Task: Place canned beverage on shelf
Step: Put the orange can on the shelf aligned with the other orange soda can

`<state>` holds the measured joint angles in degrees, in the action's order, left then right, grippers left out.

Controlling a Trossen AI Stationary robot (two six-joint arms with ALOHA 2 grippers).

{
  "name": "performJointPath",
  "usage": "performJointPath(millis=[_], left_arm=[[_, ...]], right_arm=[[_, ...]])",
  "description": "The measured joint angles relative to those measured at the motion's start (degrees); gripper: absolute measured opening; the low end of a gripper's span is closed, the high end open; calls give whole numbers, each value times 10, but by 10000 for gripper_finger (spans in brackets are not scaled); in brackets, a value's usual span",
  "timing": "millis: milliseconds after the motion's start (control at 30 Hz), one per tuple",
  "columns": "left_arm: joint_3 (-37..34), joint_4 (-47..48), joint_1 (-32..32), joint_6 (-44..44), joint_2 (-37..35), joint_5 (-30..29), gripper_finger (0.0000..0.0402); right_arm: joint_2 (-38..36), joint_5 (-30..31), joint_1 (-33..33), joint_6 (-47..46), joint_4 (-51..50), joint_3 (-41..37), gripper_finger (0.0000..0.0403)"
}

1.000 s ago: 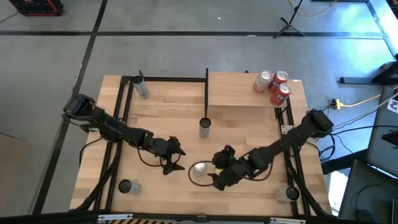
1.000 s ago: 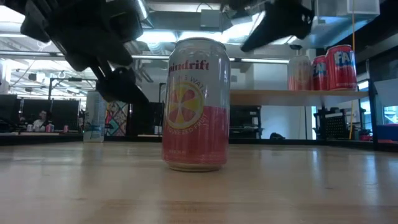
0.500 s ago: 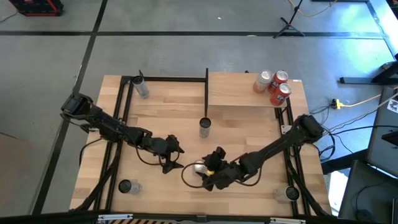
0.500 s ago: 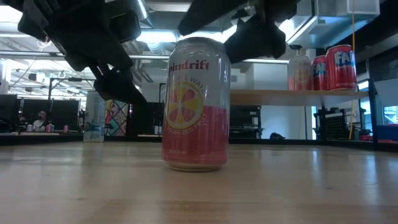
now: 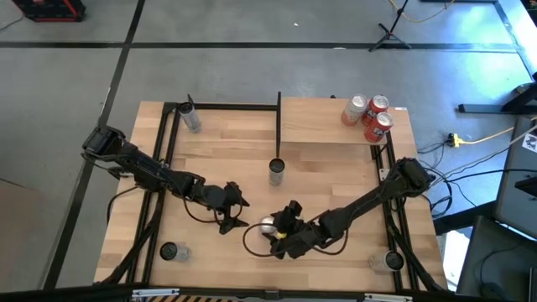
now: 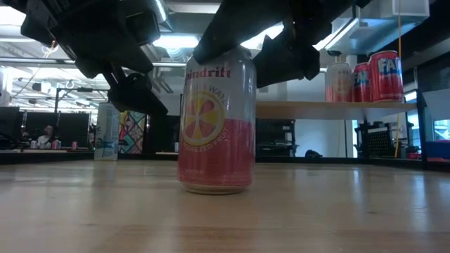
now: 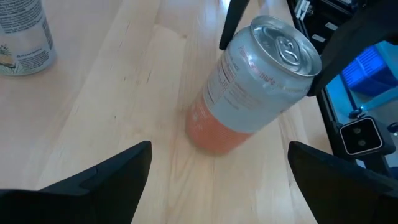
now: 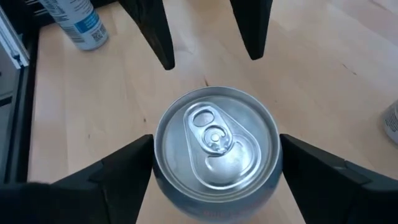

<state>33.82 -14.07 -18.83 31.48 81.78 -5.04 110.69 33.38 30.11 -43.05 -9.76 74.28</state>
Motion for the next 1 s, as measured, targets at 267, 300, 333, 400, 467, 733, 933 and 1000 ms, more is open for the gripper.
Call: performJointPath(millis=[267,300,333,400,467,733,933,1000], left_arm=[[0,-1,0,1,0,0,373],[0,-1,0,1,0,0,373],[0,-1,0,1,0,1,373],[0,-2,0,1,0,12,373],[0,-5,0,4,0,28,373],[0,-7,0,29,0,74,373],[0,-7,0,45,0,76,373],[0,-7,0,46,0,76,373]], right_arm=[[0,-10,-9,0,-3,0,314],[-3,-10,-9,0,-4,0,303],[-6,-10,-9,1,-7,0,290],[-16,-15,-9,13,-14,-2,262],[-29,-17,-9,25,-28,-3,248],[-127,-14,-9,30,-115,-2,248],[-227,-3,-9,29,-232,-2,248],[-261,4,-9,29,-274,-2,248]])
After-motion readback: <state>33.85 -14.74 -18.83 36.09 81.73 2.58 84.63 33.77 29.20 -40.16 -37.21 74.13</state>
